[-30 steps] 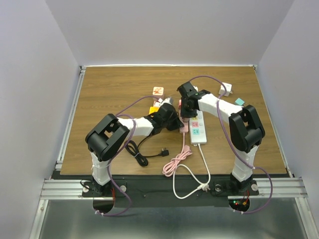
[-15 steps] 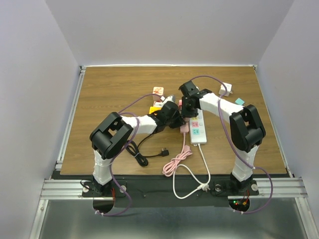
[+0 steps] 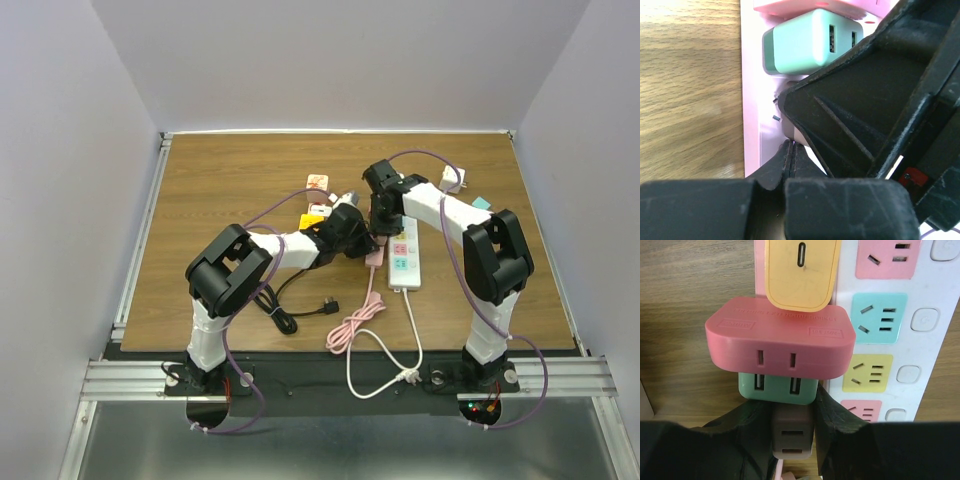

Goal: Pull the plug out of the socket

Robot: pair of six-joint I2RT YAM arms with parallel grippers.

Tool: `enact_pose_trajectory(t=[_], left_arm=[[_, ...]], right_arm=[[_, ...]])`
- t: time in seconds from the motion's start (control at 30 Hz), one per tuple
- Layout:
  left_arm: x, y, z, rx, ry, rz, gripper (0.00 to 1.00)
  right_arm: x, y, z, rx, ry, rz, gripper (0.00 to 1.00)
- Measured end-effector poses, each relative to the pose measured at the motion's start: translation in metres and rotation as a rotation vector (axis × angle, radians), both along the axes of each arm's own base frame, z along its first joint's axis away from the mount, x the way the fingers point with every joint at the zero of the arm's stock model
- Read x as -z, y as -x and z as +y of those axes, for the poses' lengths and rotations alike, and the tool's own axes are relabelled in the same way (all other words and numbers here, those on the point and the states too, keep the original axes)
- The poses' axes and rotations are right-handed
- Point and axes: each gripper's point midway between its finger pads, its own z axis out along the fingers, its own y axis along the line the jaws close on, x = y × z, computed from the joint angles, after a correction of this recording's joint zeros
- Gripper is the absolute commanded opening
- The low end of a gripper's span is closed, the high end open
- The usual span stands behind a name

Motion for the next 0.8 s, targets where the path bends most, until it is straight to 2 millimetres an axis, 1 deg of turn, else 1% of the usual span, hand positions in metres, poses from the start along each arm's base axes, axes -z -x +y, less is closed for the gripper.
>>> enact_pose_trajectory(t=[0.2,0.33,0.63,0.73,0.8], left_arm=[[0.001,0.0,0.0,0.006,0.005,0.003,0.0],[0.002,-0.001,0.0,0.01,0.008,0.007,0.0],[0.002,-0.002,0.0,0.025,0.018,0.018,0.0],[0.003,-0.002,-0.001,0.027,0.02,0.019,0.0],[0.003,-0.003,-0.002,0.03,0.022,0.023,0.0]], right_arm=[[0.0,0.0,0.0,0.001,-0.018,0.011,0.0],[0.003,-0.001,0.002,-0.027,-0.03,0.028,0.01],[0.002,-0.001,0.001,-0.054,-0.053,0.06,0.0],[-0.004,-0.002,0.0,-0.052,-0.047,0.06,0.01],[-0.025,-0.005,0.006,-0.06,-0.077,0.048,0.0]])
